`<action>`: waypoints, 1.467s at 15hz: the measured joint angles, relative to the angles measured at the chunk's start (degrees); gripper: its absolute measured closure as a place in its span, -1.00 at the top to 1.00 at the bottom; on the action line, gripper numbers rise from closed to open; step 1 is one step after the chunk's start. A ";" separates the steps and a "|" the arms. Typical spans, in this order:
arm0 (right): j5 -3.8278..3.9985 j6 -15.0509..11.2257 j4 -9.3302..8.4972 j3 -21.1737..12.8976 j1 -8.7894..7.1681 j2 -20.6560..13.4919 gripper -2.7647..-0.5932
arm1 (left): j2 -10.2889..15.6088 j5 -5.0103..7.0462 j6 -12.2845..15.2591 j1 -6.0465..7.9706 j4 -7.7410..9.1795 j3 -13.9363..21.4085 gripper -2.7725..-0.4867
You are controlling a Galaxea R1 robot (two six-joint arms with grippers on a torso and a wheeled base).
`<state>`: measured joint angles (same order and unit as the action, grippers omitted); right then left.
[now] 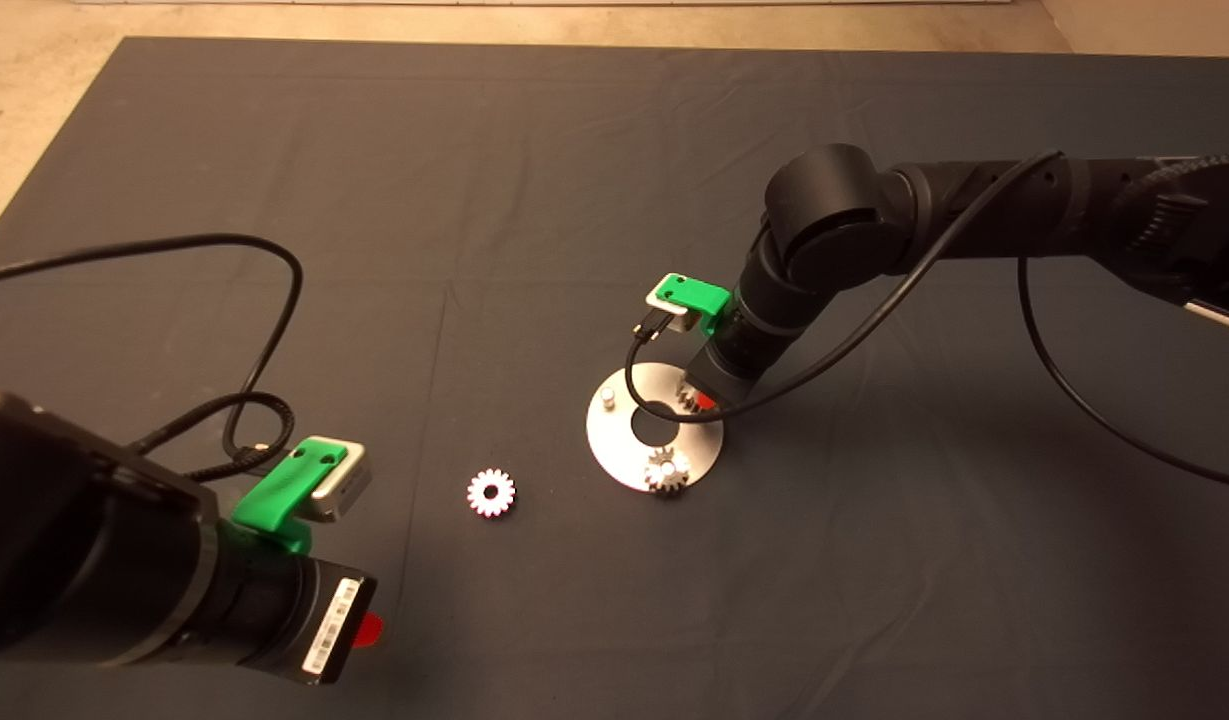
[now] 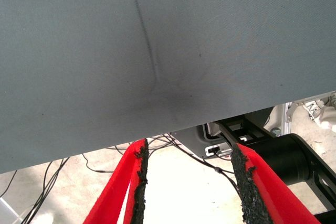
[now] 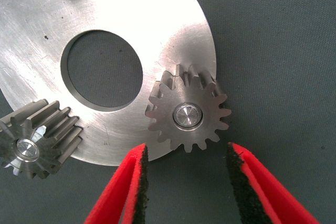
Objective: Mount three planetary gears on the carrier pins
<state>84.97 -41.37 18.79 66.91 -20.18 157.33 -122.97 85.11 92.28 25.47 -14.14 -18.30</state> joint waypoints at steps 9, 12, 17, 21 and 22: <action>-0.56 -0.46 -0.37 -0.18 -3.12 -0.89 -0.07 | 0.26 -0.04 -0.04 0.46 -0.01 0.00 -0.51; -0.96 -0.90 -1.34 -3.21 -7.30 -9.22 -0.07 | 0.50 -0.02 -1.19 0.46 0.00 0.00 -0.51; -0.22 -8.97 -3.44 -26.00 -7.16 -30.29 -0.07 | -0.05 -0.02 -1.31 0.46 0.00 0.00 -0.51; 0.22 -19.27 -4.61 -40.84 -9.21 -43.64 -0.07 | -0.11 0.02 -2.94 0.46 -0.02 0.00 -0.51; 0.50 -21.24 -4.88 -41.99 -10.97 -44.52 -0.07 | -0.24 0.02 -3.36 0.46 0.00 0.00 -0.51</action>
<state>85.47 -62.62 13.91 24.92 -31.14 112.81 -123.21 85.14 88.92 25.93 -14.14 -18.30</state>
